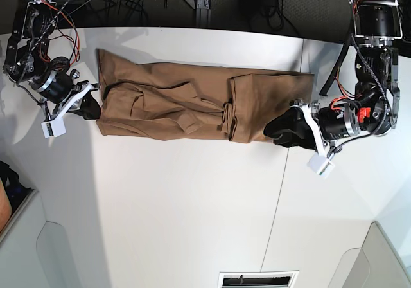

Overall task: Layout the t-shirt on the table in an organized manner, then fold the t-shirt properly
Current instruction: 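Fold the strip end held by the left gripper toward the right gripper, then regrasp the strip end with the right gripper while the left gripper holds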

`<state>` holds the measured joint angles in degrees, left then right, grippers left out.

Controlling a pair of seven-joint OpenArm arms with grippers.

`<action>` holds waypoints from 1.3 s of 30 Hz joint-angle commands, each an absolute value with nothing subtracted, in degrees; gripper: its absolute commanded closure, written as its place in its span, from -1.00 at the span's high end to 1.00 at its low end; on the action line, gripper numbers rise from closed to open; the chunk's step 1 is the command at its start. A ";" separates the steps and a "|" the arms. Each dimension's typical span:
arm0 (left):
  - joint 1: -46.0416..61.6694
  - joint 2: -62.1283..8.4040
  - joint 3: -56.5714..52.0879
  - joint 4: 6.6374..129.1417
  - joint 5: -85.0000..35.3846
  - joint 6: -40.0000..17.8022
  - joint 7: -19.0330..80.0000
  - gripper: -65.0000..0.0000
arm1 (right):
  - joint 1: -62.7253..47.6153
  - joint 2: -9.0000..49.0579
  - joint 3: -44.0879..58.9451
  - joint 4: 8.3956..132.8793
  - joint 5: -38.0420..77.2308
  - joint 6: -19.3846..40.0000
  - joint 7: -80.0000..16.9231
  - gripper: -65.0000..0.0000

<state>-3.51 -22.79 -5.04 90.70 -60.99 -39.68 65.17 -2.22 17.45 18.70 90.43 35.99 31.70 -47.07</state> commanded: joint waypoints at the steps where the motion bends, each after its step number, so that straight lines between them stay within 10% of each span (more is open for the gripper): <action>1: -3.42 -23.20 -5.48 91.48 -62.08 -40.00 63.83 -0.18 | -1.63 18.39 19.11 91.48 36.86 31.73 -46.13 -1.00; 10: -0.97 -23.14 -6.83 87.74 -49.76 -40.00 51.42 -0.99 | -1.78 18.37 19.11 91.48 36.86 31.73 -46.59 -1.00; 22: -1.30 -20.84 -6.90 78.48 -52.36 -40.00 49.82 -1.00 | -1.61 18.37 19.97 91.57 41.23 31.77 -46.72 -1.00; 28: -3.55 -22.33 -6.90 80.68 -60.49 -40.00 56.25 -0.57 | -1.58 18.37 24.84 93.82 42.28 31.75 -46.78 -1.00; 33: -3.81 -23.79 -6.87 84.40 -61.10 -40.00 56.45 -0.57 | -1.61 18.44 29.71 94.67 41.78 31.75 -47.27 0.07; 39: -3.79 -23.79 -6.87 85.34 -61.04 -40.00 56.42 -0.57 | -3.51 18.59 28.45 91.64 41.21 31.79 -51.16 0.17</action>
